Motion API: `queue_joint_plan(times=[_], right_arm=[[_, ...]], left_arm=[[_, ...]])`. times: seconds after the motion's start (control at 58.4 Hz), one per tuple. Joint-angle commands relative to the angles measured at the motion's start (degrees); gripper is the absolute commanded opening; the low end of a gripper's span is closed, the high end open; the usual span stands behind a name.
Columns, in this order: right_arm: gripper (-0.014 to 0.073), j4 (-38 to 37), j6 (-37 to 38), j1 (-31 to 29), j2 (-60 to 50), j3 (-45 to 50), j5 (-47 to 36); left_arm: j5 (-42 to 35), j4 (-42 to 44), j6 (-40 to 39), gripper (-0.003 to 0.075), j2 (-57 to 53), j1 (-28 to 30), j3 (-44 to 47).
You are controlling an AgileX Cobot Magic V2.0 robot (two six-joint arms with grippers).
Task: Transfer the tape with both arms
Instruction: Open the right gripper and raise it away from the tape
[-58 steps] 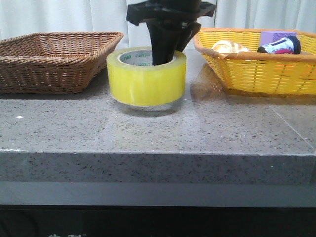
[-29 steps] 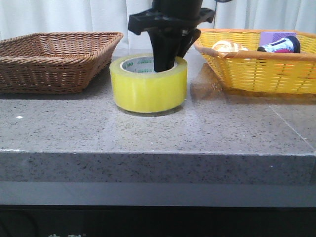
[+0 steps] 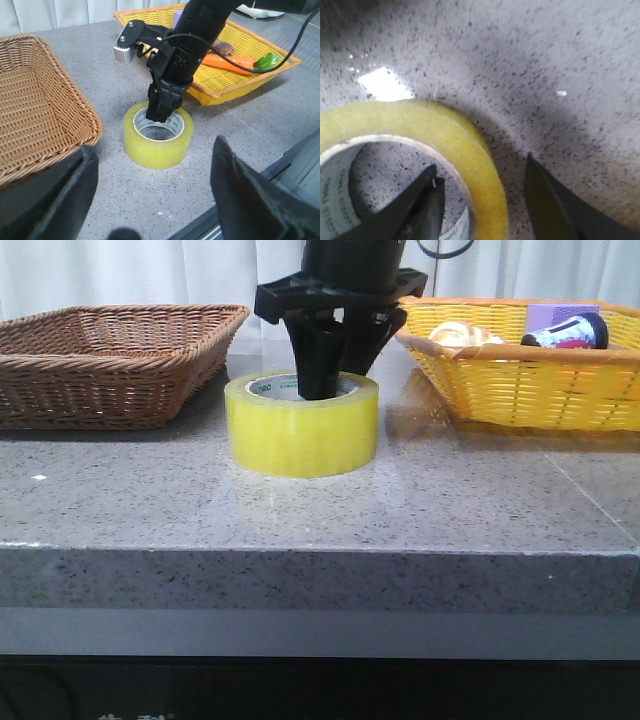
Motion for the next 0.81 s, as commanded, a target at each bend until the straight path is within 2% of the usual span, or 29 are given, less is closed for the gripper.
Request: queue_joint_plan(times=[0.0,0.154,0.445,0.6,0.788], right_arm=[[0.0415,-0.03,-0.45,0.02,-5.12,-2.66,-1.63],[0.0415,0.99,0.39,-0.40,-9.04,-2.71,-1.38],[0.0415,10.09,0.45,-5.25,-19.18,-0.05,-2.84],[0.0415,10.42,0.45,-6.12,-26.61,6.91,-6.45],[0.0415,10.45,0.45,-6.12,-39.33,21.79,-17.34]], left_arm=[[-4.66,-0.93,-0.11,0.0480,0.26,-0.46,-1.97],[-4.66,-0.93,-0.11,0.0480,0.26,-0.46,-1.97],[-4.66,-0.93,-0.11,0.0480,0.26,-0.46,-1.97],[-4.66,-0.93,-0.11,0.0480,0.26,-0.46,-1.97],[-4.66,-0.93,-0.11,0.0480,0.26,-0.46,-1.97]])
